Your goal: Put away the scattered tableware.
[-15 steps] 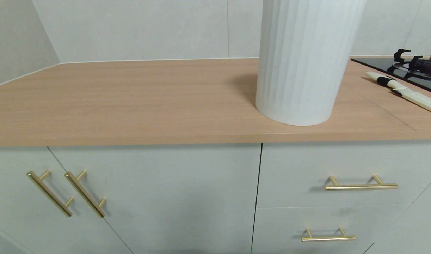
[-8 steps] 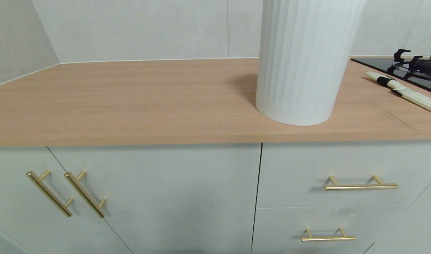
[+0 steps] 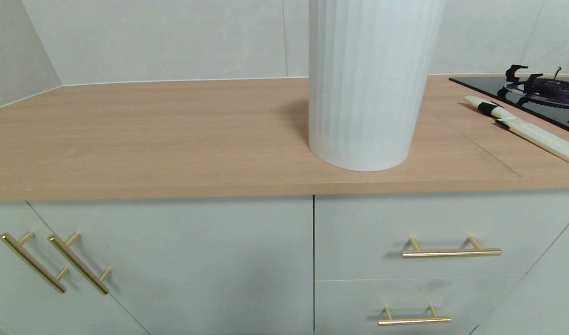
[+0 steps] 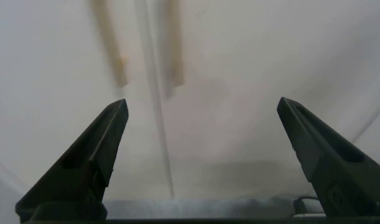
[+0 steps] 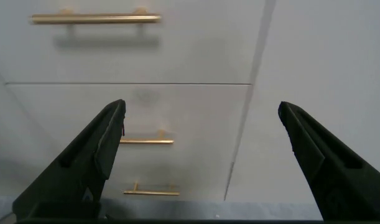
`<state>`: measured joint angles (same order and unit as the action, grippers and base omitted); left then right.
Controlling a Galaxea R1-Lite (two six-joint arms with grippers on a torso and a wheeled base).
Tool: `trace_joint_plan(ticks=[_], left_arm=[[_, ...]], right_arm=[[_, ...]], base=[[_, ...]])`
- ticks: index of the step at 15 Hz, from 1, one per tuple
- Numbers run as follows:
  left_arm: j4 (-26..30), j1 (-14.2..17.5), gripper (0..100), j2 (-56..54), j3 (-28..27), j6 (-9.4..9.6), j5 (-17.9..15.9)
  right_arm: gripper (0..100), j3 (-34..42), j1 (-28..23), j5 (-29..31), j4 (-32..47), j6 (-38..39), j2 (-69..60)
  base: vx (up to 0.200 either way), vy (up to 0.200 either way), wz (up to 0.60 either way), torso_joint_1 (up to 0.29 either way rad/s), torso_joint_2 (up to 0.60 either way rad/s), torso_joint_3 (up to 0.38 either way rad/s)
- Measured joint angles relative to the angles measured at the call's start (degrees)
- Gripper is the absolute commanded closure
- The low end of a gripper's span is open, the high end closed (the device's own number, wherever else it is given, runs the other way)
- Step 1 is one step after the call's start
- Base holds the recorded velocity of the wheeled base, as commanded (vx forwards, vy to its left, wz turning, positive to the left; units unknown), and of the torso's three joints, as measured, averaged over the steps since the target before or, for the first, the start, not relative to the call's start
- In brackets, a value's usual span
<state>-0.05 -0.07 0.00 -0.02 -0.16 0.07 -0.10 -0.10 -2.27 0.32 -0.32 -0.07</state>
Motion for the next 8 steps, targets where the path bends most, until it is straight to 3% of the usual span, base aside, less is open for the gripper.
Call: trace_joint_plan(ticks=[3,8], left_arm=[[-0.02,-0.02,0,0.0,0.02,0.0,0.0],[0.02,-0.04,0,0.0,0.02,0.0,0.0]], right_arm=[[0,0.0,0.0,0.0,0.0,0.0,0.0],[0,0.0,-0.01,0.02,-0.02,-0.09,0.0]], base=[[0.0,-0.2,0.0,0.002,0.0,0.002],[0.0,0.0,0.0,0.0,0.0,0.0]])
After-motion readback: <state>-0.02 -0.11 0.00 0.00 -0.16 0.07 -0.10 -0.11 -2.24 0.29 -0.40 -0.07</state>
